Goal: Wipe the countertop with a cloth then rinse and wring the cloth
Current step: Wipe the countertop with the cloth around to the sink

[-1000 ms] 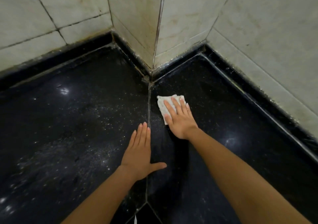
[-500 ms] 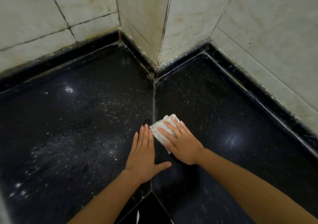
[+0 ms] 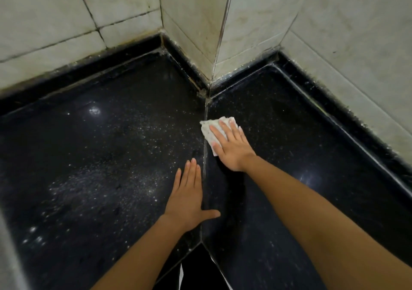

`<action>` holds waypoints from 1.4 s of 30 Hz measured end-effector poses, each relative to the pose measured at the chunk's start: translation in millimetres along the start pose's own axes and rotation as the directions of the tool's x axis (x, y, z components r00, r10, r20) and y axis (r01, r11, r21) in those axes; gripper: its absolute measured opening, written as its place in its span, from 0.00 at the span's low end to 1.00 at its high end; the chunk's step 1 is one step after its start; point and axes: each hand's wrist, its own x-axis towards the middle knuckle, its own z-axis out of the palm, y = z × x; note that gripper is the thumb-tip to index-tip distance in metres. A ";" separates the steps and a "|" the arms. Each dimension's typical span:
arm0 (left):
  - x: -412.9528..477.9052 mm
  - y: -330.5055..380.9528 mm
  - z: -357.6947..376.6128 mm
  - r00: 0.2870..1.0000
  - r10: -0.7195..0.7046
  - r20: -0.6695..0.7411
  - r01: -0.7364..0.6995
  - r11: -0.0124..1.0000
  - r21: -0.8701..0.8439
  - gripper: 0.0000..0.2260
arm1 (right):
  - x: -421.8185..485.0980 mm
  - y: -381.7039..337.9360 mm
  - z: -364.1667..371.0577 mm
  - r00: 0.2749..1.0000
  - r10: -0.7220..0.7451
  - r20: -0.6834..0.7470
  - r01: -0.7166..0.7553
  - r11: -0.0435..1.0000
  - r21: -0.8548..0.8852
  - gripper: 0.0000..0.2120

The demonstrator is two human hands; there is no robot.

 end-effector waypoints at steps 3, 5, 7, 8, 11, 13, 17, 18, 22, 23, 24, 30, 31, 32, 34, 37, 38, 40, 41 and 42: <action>0.4 -0.5 0.7 1.000 0.002 0.010 -0.002 1.000 0.022 0.56 | 13.2 -10.2 0.5 0.996 0.082 -0.017 -0.081 0.995 0.058 0.26; -0.1 -1.4 1.1 1.000 0.004 0.026 -0.004 1.000 0.009 0.56 | -0.9 -13.3 9.0 0.998 0.043 -0.048 -0.041 0.998 0.045 0.26; -0.1 -2.3 0.7 1.000 0.008 0.025 -0.007 1.000 -0.014 0.55 | -26.5 -5.1 19.8 0.995 -0.084 -0.061 0.083 0.996 -0.017 0.27; 0.0 -2.9 0.2 1.000 0.010 0.023 -0.010 1.000 -0.023 0.54 | -39.5 5.1 24.1 0.989 -0.139 -0.048 0.136 0.990 -0.046 0.27; 0.4 -3.8 -1.7 0.999 0.017 0.032 -0.017 1.000 -0.027 0.52 | -66.2 46.8 30.8 0.998 -0.038 -0.047 0.037 0.999 -0.031 0.28; 0.5 -3.6 -2.3 0.999 0.019 0.044 -0.018 1.000 -0.023 0.51 | -76.8 73.3 31.6 0.974 0.202 -0.107 -0.194 0.978 0.076 0.28; 0.3 -3.5 -2.6 0.998 0.022 0.055 -0.022 1.000 -0.005 0.49 | -97.6 112.2 30.8 0.802 0.590 -0.096 -0.548 0.790 0.275 0.26; 0.3 -3.9 -2.6 0.998 0.022 0.051 -0.022 1.000 -0.003 0.48 | -102.2 115.5 31.5 0.763 0.640 -0.086 -0.589 0.745 0.314 0.27; -0.2 -3.7 -0.2 1.000 0.024 0.011 -0.024 1.000 -0.004 0.40 | -115.3 95.0 40.2 0.720 0.691 -0.070 -0.622 0.686 0.377 0.27; -0.6 -3.1 0.4 1.000 0.027 -0.004 -0.027 1.000 -0.008 0.37 | -119.5 83.6 45.0 0.741 0.667 -0.078 -0.605 0.713 0.354 0.27; -0.7 -2.8 0.8 0.999 0.031 -0.015 -0.031 0.999 -0.010 0.35 | -123.6 71.6 50.9 0.768 0.635 -0.087 -0.580 0.746 0.327 0.27; -1.0 -5.9 -3.2 0.999 0.049 0.018 -0.049 0.998 0.045 0.31 | -150.9 -13.6 82.8 0.923 0.373 -0.088 -0.357 0.920 0.160 0.34; -0.7 -5.9 -3.8 0.999 0.046 0.024 -0.047 0.997 0.057 0.31 | -157.4 -27.2 90.2 0.941 0.320 -0.105 -0.309 0.944 0.112 0.33; -0.5 -6.0 -4.3 0.999 0.044 0.029 -0.045 0.996 0.070 0.31 | -165.1 -39.6 97.3 0.953 0.275 -0.130 -0.268 0.961 0.066 0.32; 0.5 -6.0 -4.6 0.998 0.045 0.034 -0.048 0.994 0.094 0.31 | -181.9 -58.8 110.6 0.969 0.202 -0.142 -0.200 0.979 0.030 0.29; 0.3 -8.8 -5.4 0.997 0.061 0.039 -0.065 0.993 0.101 0.31 | -204.1 -75.7 121.7 0.986 0.139 -0.091 -0.142 0.989 -0.029 0.27; 0.4 -10.2 -6.4 0.997 0.070 0.043 -0.074 0.993 0.095 0.31 | -208.0 -77.9 122.1 0.987 0.133 -0.093 -0.137 0.990 -0.044 0.27; 0.8 -14.0 -9.3 0.994 0.091 0.052 -0.094 0.994 0.053 0.30 | -209.3 -78.7 121.0 0.989 0.132 -0.069 -0.136 0.989 -0.065 0.27; 0.5 -16.9 -11.0 0.994 0.102 0.050 -0.103 0.995 0.017 0.30 | -207.7 -78.4 120.3 0.990 0.136 -0.048 -0.139 0.988 -0.071 0.27; 0.0 -20.8 -12.4 0.993 0.111 0.035 -0.110 0.994 -0.018 0.30 | -204.1 -78.0 118.7 0.989 0.142 -0.047 -0.145 0.987 -0.071 0.27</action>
